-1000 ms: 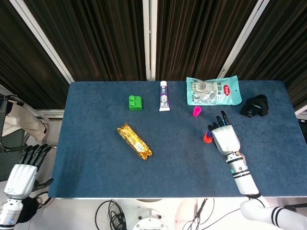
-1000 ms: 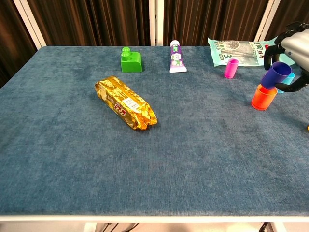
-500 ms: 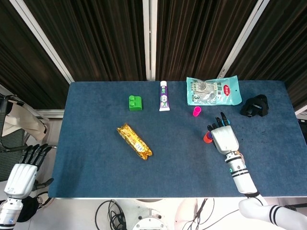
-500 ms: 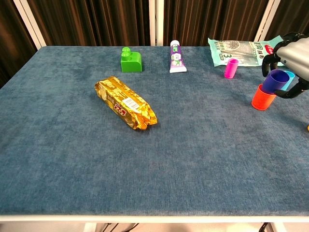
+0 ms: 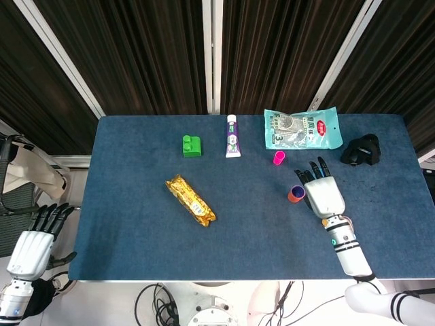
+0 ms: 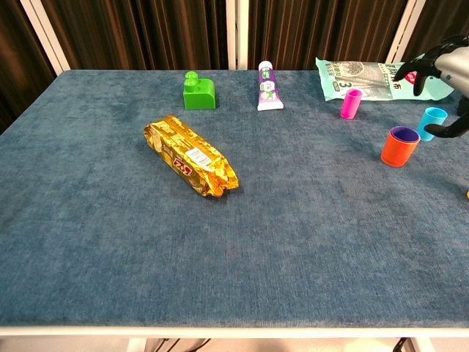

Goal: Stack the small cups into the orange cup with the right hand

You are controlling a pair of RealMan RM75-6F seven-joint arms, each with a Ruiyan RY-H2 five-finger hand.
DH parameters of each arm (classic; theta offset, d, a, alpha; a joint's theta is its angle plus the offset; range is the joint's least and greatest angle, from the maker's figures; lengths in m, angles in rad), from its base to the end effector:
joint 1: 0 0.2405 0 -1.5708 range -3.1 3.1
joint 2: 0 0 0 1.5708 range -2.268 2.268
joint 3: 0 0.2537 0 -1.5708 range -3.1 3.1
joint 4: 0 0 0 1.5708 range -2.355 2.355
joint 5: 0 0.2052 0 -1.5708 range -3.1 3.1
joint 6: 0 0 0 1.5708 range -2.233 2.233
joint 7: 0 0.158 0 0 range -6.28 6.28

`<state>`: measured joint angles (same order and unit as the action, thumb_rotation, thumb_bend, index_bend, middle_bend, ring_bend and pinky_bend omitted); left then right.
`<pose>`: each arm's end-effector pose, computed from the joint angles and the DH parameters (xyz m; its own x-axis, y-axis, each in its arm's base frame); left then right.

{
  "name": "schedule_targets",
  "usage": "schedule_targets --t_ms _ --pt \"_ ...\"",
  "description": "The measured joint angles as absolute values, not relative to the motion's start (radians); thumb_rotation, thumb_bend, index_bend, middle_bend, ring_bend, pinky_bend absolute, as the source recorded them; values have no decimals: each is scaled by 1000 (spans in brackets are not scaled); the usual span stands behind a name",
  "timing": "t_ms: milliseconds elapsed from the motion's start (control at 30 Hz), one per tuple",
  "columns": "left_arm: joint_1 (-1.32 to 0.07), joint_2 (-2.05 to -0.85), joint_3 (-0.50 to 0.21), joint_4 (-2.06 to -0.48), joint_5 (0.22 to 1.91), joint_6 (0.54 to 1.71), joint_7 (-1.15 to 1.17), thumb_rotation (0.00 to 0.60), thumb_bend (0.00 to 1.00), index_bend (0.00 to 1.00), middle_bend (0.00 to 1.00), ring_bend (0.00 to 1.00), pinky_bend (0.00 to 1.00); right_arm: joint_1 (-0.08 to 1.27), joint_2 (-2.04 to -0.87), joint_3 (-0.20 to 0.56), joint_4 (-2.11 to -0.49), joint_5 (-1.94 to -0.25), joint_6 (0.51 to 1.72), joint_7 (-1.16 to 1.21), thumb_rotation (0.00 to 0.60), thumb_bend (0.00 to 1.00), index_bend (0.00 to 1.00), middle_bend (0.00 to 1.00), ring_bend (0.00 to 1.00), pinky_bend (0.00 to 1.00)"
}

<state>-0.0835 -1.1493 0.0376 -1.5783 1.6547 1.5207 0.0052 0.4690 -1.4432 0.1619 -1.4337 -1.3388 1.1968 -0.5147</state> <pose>-0.2940 0.1743 0.1386 0.4151 0.0525 0.9082 0.9013 -0.1596 -0.4027 -0.2294 -0.3209 0.0541 0.6793 0.0116 0.7337 -0.7124 -0.2292 0.6632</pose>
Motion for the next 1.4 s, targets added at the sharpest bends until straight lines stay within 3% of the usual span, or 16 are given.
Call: schedule_targets --t_ms 233,533,1100,1400 --pt "-84 -1149 43 -1579 1656 1515 7 600 0 103 47 0 0 370 -1311 84 -1524 -1416 1311 -458 600 165 208 327 97 0" --pt "-80 -1159 54 -1578 1664 1513 21 600 0 103 47 0 0 263 -1110 -50 -1596 -1464 1301 -282 600 123 206 316 83 0" --pt "-72 -1156 57 -1582 1677 1532 24 600 0 104 47 0 0 269 -1320 -11 -1323 -1475 1261 -195 600 143 158 277 65 0" --pt "-80 -1159 54 -1580 1676 1522 25 600 0 105 47 0 0 301 -1361 4 -1304 -1456 1196 -234 600 160 289 292 65 0"
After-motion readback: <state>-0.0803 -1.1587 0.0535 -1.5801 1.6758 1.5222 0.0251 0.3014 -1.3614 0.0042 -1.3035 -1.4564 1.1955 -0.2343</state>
